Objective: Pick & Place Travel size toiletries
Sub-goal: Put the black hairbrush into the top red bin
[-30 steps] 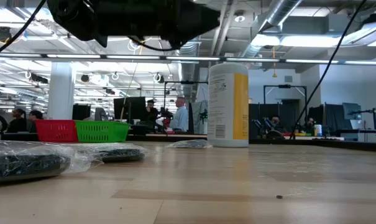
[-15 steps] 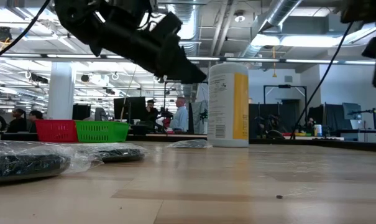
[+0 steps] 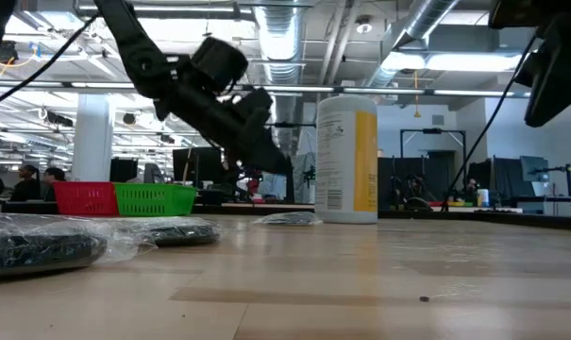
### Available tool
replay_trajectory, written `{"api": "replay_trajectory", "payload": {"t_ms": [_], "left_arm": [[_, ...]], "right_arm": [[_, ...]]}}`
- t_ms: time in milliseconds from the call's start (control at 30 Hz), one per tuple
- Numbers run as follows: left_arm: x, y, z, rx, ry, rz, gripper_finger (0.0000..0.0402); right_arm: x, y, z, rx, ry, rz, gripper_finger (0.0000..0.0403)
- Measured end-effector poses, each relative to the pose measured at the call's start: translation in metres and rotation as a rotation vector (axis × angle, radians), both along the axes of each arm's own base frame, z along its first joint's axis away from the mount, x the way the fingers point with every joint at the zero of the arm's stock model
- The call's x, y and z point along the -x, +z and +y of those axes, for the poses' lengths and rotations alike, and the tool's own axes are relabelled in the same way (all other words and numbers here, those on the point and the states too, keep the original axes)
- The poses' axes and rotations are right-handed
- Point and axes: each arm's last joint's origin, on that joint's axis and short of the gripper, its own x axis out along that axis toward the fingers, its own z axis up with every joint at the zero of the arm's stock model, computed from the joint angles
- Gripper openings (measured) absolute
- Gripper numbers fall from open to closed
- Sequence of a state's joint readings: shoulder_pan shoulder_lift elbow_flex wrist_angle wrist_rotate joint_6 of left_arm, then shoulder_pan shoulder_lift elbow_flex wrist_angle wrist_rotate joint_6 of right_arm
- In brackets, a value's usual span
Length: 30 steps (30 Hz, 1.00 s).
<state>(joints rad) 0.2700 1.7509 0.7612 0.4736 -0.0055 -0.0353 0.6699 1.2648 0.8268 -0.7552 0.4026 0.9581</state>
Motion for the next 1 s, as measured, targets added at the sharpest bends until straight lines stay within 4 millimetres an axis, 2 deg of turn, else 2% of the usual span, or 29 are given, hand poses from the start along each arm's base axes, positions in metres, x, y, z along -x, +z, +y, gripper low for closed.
{"api": "replay_trajectory", "payload": {"t_ms": [200,400,633,800,1000], "left_arm": [[0.003,-0.018,0.019,0.034,0.026,0.044,0.0138],[0.008,-0.018,0.032,0.089,-0.025,0.014,0.0138],[0.008,-0.017,0.034,0.074,-0.052,0.011,0.0138],[-0.004,-0.017,0.038,0.068,-0.055,-0.004,0.0138],[-0.022,-0.026,0.045,0.087,-0.081,-0.001,0.0138]], "right_arm": [[-0.001,0.0,-0.001,0.008,0.016,-0.004,0.0072],[-0.003,0.0,-0.003,0.024,0.028,-0.002,0.0072],[-0.006,0.0,-0.007,0.031,0.018,-0.001,0.0072],[-0.007,0.0,-0.009,0.03,0.007,-0.003,0.0072],[-0.009,0.002,-0.007,0.015,0.015,-0.027,0.0072]]}}
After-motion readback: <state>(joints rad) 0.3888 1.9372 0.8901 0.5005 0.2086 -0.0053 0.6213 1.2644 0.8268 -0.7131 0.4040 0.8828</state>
